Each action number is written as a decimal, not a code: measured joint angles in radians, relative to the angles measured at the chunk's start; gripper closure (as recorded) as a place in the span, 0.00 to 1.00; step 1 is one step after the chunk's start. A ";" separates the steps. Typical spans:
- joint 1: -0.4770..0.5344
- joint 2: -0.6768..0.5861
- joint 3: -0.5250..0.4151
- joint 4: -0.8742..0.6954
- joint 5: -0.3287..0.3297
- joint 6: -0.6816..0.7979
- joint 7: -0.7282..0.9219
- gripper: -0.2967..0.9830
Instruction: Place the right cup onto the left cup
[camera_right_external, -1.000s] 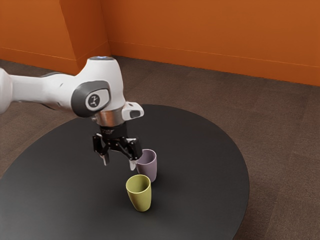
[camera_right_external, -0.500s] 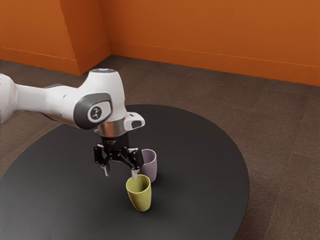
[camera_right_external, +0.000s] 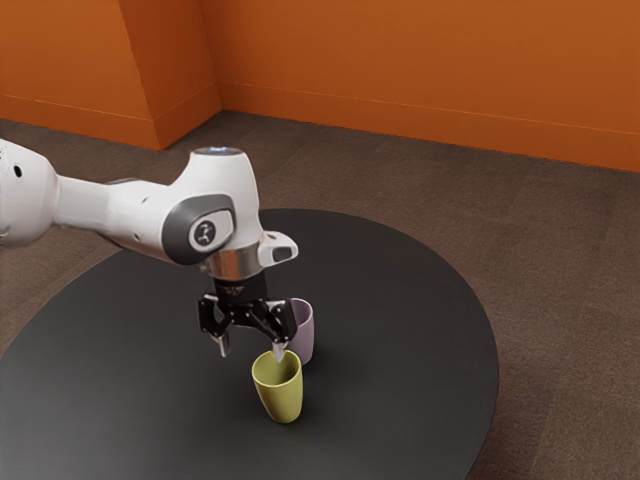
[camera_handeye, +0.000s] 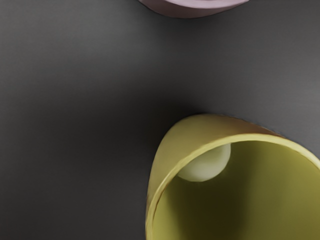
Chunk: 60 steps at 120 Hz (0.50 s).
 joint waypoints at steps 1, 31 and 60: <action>0.000 0.002 0.000 0.000 0.000 0.001 0.000 0.23; 0.001 0.045 0.006 0.000 0.000 0.026 -0.005 0.23; 0.000 0.075 0.007 0.000 0.000 0.047 -0.008 0.23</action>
